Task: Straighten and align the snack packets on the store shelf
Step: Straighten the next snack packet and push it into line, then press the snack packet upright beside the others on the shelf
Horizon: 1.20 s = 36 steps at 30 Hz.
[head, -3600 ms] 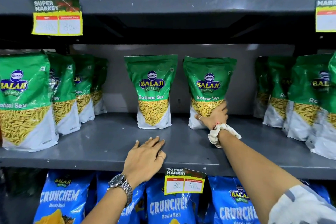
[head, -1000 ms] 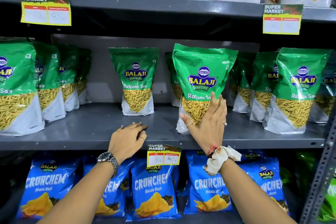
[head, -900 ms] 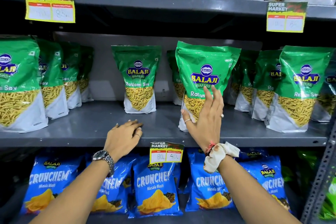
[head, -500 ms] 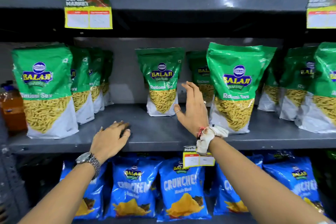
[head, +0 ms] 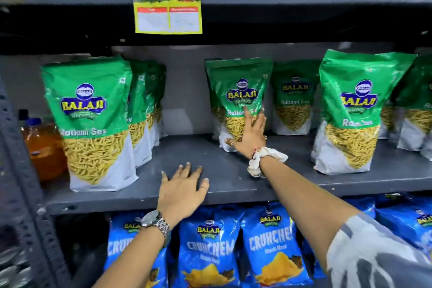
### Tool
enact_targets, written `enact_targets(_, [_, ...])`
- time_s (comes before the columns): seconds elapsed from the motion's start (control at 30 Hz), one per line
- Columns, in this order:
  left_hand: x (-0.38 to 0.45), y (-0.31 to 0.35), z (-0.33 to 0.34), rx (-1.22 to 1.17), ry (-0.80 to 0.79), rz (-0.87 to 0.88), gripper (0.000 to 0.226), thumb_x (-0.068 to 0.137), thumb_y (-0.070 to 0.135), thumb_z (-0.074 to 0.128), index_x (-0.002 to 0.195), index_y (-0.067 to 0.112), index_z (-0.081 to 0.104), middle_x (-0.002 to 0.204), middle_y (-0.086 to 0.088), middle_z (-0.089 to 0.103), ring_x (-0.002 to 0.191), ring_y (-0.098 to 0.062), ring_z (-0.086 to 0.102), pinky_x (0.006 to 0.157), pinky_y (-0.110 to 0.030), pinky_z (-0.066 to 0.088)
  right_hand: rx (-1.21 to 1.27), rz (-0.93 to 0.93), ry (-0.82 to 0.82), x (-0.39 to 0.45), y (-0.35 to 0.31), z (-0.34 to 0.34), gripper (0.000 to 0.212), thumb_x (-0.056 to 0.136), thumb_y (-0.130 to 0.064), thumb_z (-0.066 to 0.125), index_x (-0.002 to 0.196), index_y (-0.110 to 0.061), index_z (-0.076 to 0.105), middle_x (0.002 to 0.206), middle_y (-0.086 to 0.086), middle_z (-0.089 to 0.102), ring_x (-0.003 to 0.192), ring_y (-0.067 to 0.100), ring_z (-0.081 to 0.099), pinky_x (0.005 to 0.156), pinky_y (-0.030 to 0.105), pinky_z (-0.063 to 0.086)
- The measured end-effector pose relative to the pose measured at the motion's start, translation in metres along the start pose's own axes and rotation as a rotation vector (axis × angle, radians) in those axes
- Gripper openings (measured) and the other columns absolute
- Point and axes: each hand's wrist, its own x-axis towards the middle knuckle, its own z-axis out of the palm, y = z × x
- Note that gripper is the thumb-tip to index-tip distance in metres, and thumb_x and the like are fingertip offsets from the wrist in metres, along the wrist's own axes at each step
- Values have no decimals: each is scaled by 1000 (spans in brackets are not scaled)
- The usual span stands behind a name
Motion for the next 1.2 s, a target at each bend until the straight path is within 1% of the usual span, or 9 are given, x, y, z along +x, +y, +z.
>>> enact_targets(0.1, [-2, 1, 2, 5, 26, 9, 56, 93, 50, 21, 145, 29, 27, 158, -3, 22, 145, -19, 17, 116, -57, 10, 23, 19, 12, 4, -3, 5, 114, 72, -44, 77, 149, -34, -6, 154, 28, -18, 143, 47, -13, 114, 58, 14])
enact_targets(0.27, [-1, 1, 4, 2, 60, 8, 67, 83, 52, 13, 144, 29, 29, 157, -4, 25, 145, -21, 20, 116, -58, 11, 59, 33, 76, 9, -1, 10, 114, 69, -42, 81, 149, -39, -1, 155, 25, -18, 143, 49, -6, 112, 58, 19])
enact_targets(0.4, [0, 2, 8, 21, 92, 3, 63, 86, 51, 15, 143, 29, 30, 156, -4, 27, 144, -22, 22, 116, -57, 12, 86, 30, 113, 10, 1, 13, 107, 73, -23, 80, 149, -36, 6, 156, 24, -8, 142, 48, 13, 111, 51, 29])
enact_targets(0.47, [0, 2, 8, 42, 107, 6, 70, 82, 53, 8, 143, 29, 32, 155, -4, 29, 143, -22, 25, 117, -55, 15, 84, 33, 132, 9, -1, 12, 104, 73, -19, 79, 149, -35, 10, 155, 22, -3, 138, 47, 22, 106, 51, 36])
enact_targets(0.6, [-1, 1, 9, 41, 124, 17, 85, 71, 56, -2, 143, 28, 33, 155, -4, 31, 143, -23, 26, 118, -49, 15, 99, 33, 123, 6, -4, 9, 102, 73, -16, 78, 149, -36, 11, 155, 21, -1, 137, 48, 22, 103, 53, 38])
enact_targets(0.83, [-1, 2, 8, 37, 114, 17, 83, 72, 58, -1, 143, 29, 32, 155, -2, 30, 143, -20, 25, 119, -47, 16, 136, 38, 114, -11, -8, -3, 103, 72, -14, 76, 147, -39, 11, 154, 18, 6, 133, 46, 26, 99, 55, 40])
enact_targets(1.0, [-1, 2, 7, 34, 91, 10, 68, 83, 54, 13, 144, 29, 31, 156, -2, 28, 143, -20, 24, 119, -47, 15, 137, 7, 103, -36, -14, -22, 103, 69, -15, 76, 147, -38, 13, 149, 18, 12, 125, 47, 35, 96, 51, 41])
enact_targets(1.13, [-2, 1, 6, 39, 91, 16, 79, 76, 58, 1, 144, 29, 30, 155, -2, 29, 143, -21, 24, 118, -48, 15, 141, -24, 114, -62, -19, -38, 105, 67, -13, 78, 147, -36, 13, 144, 16, 17, 120, 46, 38, 96, 50, 41])
enact_targets(1.2, [-3, 1, 5, 38, 83, 18, 74, 80, 56, 6, 144, 29, 30, 156, -3, 28, 143, -22, 24, 118, -48, 15, 158, -38, 126, -75, -20, -46, 105, 66, -13, 79, 146, -36, 15, 144, 16, 18, 122, 46, 38, 97, 50, 40])
